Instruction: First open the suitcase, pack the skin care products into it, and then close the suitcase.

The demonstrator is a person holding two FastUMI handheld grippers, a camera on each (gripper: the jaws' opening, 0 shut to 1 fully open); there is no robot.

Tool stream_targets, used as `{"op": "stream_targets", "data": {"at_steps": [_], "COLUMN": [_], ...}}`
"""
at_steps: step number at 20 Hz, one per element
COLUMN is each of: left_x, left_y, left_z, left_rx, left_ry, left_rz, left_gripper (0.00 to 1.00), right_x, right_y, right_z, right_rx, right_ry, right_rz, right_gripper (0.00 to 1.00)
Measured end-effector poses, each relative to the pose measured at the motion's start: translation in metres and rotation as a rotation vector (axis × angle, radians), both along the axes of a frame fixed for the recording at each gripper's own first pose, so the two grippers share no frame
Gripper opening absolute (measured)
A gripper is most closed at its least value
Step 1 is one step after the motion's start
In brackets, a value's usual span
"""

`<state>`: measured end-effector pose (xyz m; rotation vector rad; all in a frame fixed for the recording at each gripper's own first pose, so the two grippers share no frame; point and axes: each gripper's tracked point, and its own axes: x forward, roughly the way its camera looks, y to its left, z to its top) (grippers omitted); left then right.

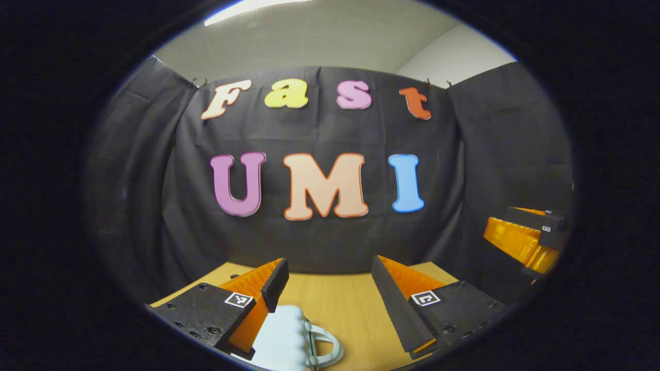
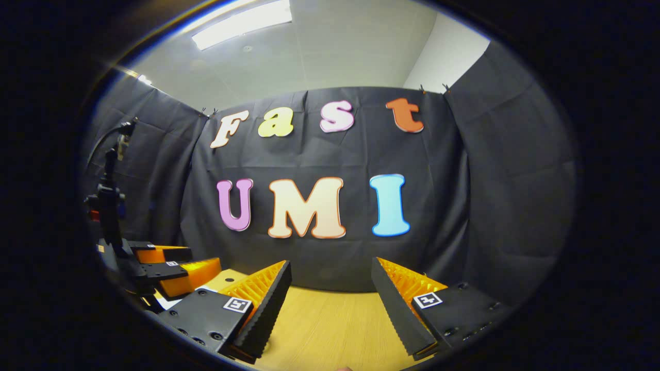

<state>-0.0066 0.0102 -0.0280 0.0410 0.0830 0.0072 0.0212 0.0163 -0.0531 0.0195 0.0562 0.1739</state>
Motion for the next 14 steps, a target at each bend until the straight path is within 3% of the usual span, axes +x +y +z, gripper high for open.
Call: {"op": "stream_targets", "data": {"at_steps": [1, 2, 6, 14], "left_x": [-0.007, -0.01, -0.019, -0.032], "left_y": [0.0, -0.001, -0.002, -0.017], "left_z": [0.005, 0.012, 0.027, 0.02], "left_rx": [0.003, 0.002, 0.007, -0.009], "left_ry": [-0.004, -0.013, -0.036, -0.003], "left_rz": [-0.012, -0.029, -0.069, -0.143], "left_gripper": [0.95, 0.95, 0.95, 0.95], "right_x": [-0.005, -0.009, -0.028, -0.049], "right_y": [0.005, 0.008, 0.014, 0.016], "right_z": [0.008, 0.015, 0.036, 0.039], "right_rx": [0.0, 0.001, 0.018, 0.009], "right_ry": [-0.016, -0.031, -0.067, -0.062], "right_rz": [-0.004, -0.014, -0.045, -0.066], "right_gripper": [1.0, 0.94, 0.99, 0.99]}}
